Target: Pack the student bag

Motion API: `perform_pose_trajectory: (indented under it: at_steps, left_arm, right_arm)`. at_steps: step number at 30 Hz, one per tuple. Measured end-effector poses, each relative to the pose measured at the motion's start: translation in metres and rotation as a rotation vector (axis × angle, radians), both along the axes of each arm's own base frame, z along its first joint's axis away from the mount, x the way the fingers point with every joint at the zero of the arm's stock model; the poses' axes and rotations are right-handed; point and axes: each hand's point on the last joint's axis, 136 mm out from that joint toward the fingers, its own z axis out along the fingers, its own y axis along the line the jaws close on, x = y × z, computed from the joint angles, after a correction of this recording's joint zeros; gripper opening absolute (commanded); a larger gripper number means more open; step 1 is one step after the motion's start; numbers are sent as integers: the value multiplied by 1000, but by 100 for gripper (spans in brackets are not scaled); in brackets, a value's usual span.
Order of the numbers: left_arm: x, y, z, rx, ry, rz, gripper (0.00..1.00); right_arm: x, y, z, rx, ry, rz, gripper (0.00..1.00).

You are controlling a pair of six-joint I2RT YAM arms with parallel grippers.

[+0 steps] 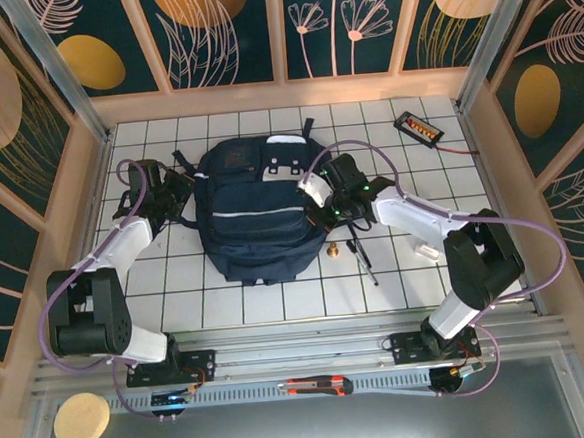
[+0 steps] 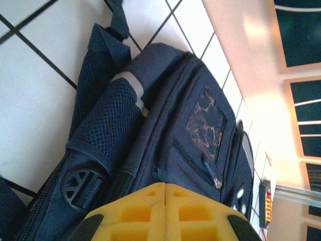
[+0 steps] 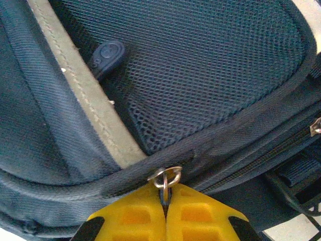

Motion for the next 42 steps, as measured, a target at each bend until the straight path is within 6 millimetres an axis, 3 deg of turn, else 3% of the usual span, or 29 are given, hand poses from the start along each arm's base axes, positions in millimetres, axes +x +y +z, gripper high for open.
perform_pose_trajectory:
  at_steps: [1, 3, 4, 5, 12, 20, 25, 26, 32, 34, 37, 42]
  left_arm:
    - [0, -3, 0, -4, -1, -17, 5]
    - [3, -9, -1, -2, 2, -61, 50]
    - [5, -13, -2, 3, 3, -87, 64]
    - [5, -16, -3, 9, 6, -111, 71]
    - [-6, -37, -27, 48, 80, -301, 73]
    - [-8, -56, -46, 115, 166, -500, 70]
    - [-19, -53, -64, 188, 245, -560, 75]
    - [-23, -52, -67, 194, 263, -564, 74]
    - [-24, -58, -72, 157, 270, -583, 30]
    - [-22, -61, -73, 126, 264, -573, 9]
    - [-21, -63, -77, 88, 254, -537, 0]
    - [-22, -62, -79, 24, 212, -442, 0]
  right_arm:
    - [0, 1, 0, -1, -7, 7, 0]
    - [1, 0, -2, -8, -17, 6, 0]
    - [3, -2, -3, -12, -22, 3, 0]
    - [6, -4, -4, -14, -25, -4, 0]
    - [29, -8, -9, -14, -31, -29, 0]
    - [40, -2, -7, -17, -50, -19, 0]
    - [47, 1, -5, -23, -58, -14, 0]
    - [48, 2, -5, -22, -59, -14, 0]
    - [54, 8, -5, -24, -65, -11, 0]
    - [55, 8, -6, -28, -66, -11, 0]
    - [55, 8, -7, -36, -72, -5, 0]
    - [40, 4, -13, -55, -102, 52, 0]
